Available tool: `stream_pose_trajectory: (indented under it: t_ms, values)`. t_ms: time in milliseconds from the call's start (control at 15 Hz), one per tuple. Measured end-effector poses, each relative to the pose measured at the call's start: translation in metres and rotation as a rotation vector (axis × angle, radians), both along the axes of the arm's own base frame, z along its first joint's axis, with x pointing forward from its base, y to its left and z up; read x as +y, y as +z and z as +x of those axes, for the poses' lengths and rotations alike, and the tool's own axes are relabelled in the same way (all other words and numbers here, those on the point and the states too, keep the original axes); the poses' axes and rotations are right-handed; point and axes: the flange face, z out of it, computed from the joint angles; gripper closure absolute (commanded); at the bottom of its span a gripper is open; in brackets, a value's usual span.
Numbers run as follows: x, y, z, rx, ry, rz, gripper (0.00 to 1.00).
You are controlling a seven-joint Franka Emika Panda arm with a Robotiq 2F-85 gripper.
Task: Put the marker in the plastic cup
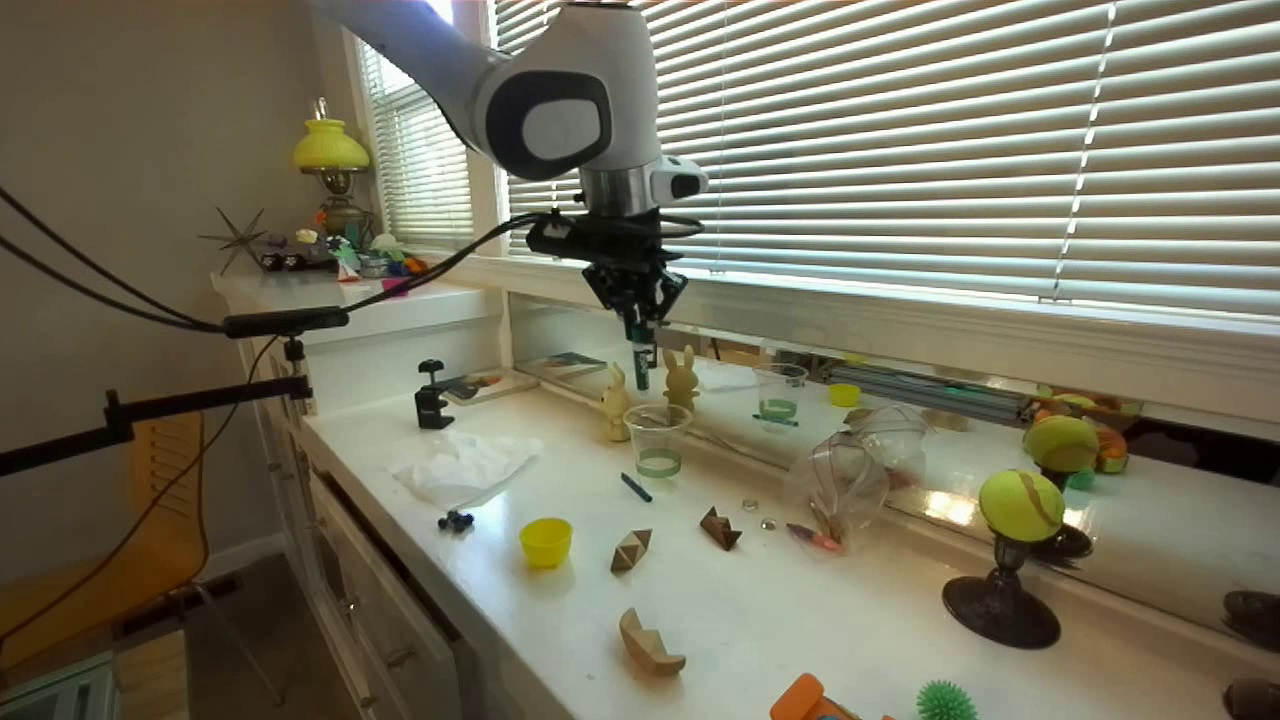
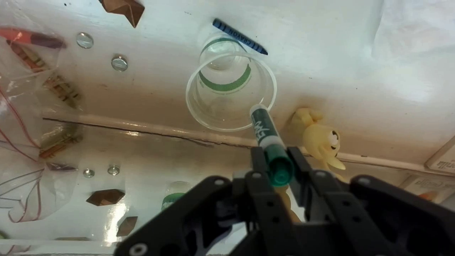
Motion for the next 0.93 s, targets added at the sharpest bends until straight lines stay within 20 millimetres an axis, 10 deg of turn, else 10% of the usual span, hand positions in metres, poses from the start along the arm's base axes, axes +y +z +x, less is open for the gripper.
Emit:
stream_pose_trajectory:
  t_ms: [933]
  values:
    - [-0.004, -0.042, 0.000, 0.039, 0.049, -0.113, 0.95]
